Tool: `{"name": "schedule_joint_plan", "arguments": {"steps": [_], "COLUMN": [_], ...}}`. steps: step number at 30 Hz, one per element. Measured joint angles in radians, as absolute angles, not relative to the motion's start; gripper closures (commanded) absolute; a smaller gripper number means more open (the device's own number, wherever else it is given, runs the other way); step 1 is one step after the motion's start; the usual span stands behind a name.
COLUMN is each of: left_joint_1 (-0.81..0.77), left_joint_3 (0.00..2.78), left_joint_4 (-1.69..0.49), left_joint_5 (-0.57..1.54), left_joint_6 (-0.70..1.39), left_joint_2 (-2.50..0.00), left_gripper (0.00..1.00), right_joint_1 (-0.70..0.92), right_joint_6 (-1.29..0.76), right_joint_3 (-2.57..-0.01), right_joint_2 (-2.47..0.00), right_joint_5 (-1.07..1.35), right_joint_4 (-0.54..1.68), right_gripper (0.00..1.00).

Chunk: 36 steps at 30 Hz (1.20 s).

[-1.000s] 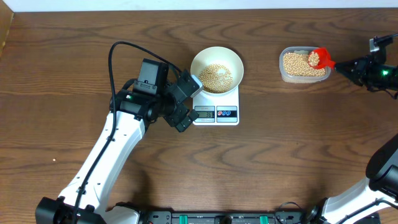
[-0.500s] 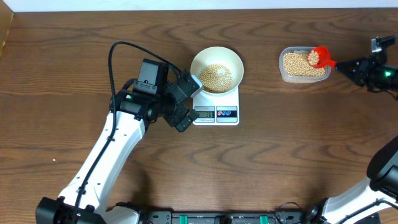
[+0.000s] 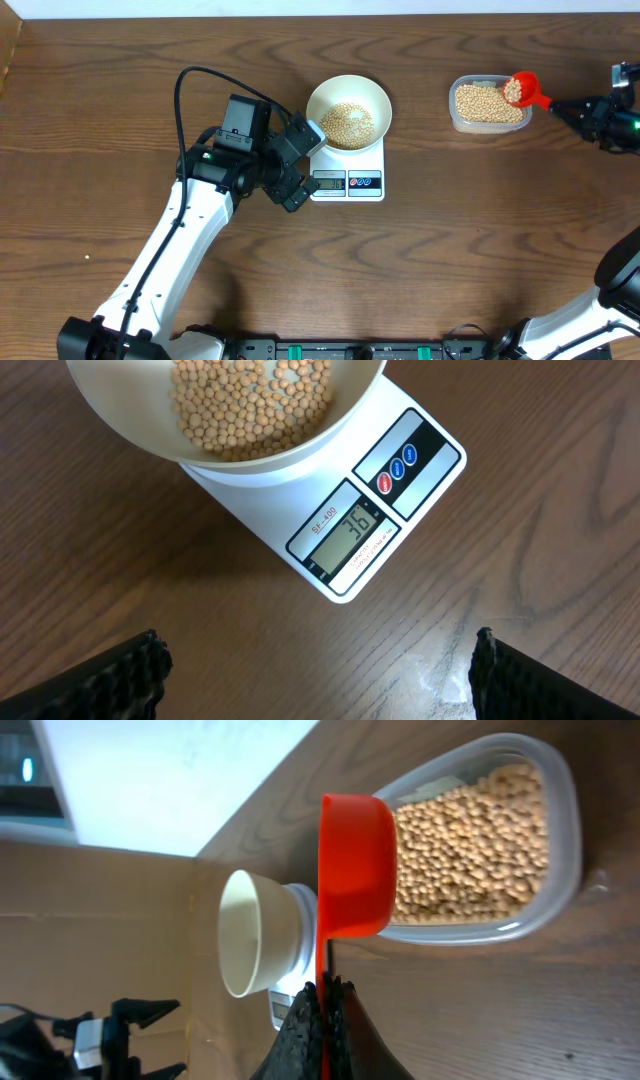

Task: Scoop item into bowl and weigh 50g on scale
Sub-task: 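Lift the filled scoop out of the tub, then carry the red scoop left over the beige bowl with the right gripper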

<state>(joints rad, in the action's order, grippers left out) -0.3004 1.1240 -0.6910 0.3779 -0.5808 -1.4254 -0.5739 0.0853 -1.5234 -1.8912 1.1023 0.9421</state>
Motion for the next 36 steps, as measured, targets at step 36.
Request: {"name": "schedule_joint_plan", "arguments": {"steps": [36], "left_joint_1": [-0.3], "left_joint_3": [1.124], "left_joint_4": [-0.691], "left_joint_5": [0.378], "left_joint_6": [-0.581], "left_joint_2": [-1.425], "left_gripper": [0.02], "right_joint_1": [-0.213], "right_joint_6": [-0.247], "right_joint_3": [-1.523], "right_joint_2": [-1.891], "right_joint_5": [1.237], "right_joint_4": [0.608], "right_gripper": [0.99]}}
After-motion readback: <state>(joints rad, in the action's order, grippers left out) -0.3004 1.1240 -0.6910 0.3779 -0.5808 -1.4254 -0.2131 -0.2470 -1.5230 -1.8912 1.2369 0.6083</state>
